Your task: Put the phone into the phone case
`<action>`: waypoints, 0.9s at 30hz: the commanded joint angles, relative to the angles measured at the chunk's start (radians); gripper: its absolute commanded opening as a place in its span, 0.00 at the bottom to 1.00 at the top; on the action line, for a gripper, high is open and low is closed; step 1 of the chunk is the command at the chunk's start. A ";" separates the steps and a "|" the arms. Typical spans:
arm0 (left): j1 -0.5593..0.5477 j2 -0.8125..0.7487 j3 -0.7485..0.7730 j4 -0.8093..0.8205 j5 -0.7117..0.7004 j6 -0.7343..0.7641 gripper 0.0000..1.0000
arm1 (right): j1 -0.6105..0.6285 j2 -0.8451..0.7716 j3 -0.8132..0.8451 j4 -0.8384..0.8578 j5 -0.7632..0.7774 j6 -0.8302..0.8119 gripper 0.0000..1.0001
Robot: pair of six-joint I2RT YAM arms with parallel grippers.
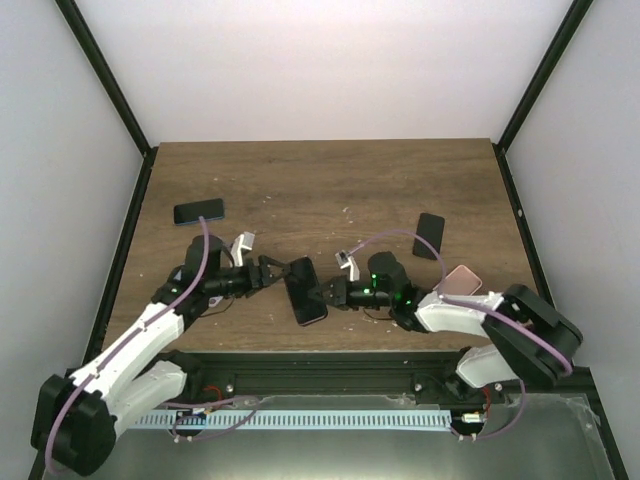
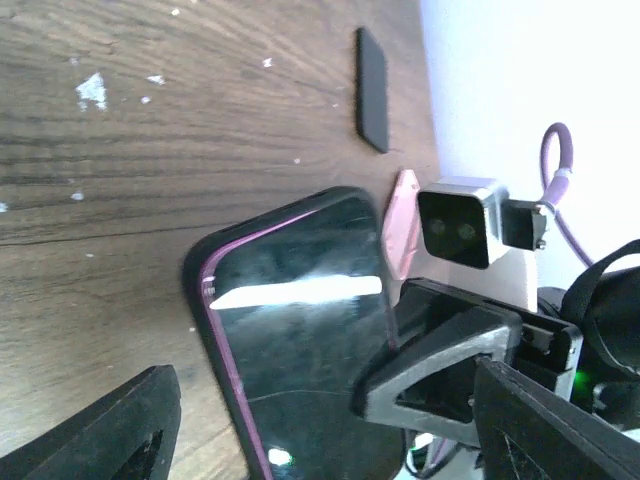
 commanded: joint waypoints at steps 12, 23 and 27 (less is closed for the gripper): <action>0.018 -0.229 0.012 0.265 0.274 -0.224 0.74 | -0.009 -0.313 -0.056 0.437 -0.137 0.191 0.11; 0.019 -0.244 -0.039 0.389 0.234 -0.296 0.45 | -0.005 -0.321 -0.052 0.441 -0.154 0.193 0.12; 0.019 -0.233 -0.048 0.390 0.240 -0.301 0.30 | 0.002 -0.314 -0.065 0.447 -0.155 0.194 0.12</action>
